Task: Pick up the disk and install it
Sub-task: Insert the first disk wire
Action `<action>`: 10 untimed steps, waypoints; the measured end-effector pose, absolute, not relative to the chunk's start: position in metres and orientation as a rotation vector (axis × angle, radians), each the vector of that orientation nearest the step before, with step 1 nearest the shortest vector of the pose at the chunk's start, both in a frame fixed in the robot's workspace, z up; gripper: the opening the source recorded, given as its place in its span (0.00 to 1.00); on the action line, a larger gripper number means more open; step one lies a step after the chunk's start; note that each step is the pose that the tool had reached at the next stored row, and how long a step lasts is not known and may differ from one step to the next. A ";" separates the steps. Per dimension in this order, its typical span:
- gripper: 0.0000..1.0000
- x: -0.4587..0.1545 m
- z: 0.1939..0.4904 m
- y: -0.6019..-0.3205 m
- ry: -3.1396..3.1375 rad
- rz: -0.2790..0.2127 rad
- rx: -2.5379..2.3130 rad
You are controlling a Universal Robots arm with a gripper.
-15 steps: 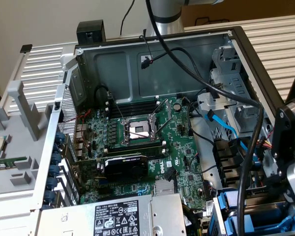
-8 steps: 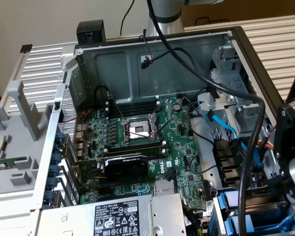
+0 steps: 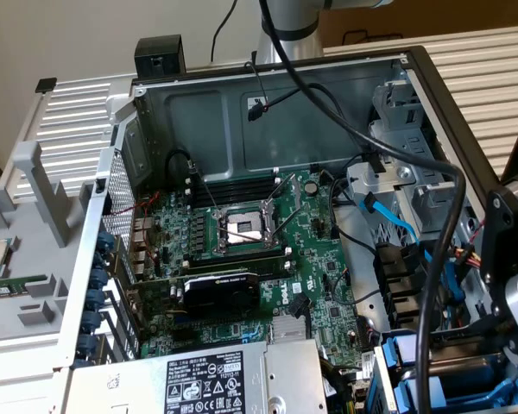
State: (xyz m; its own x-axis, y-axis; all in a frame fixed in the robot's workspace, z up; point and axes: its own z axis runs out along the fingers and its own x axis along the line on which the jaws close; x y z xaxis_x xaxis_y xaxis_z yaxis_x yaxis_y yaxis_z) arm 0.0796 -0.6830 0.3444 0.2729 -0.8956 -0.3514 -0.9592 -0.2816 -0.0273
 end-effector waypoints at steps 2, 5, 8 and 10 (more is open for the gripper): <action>0.16 0.079 0.345 -0.683 1.724 0.390 -2.312; 0.16 0.078 0.345 -0.683 1.729 0.383 -2.317; 0.16 0.076 0.346 -0.682 1.735 0.377 -2.323; 0.16 0.076 0.346 -0.682 1.739 0.372 -2.327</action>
State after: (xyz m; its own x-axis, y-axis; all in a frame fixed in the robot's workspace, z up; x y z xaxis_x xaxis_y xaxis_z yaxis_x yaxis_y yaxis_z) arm 0.0757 -0.6819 0.3458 0.2709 -0.9060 -0.3251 -0.9598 -0.2801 -0.0192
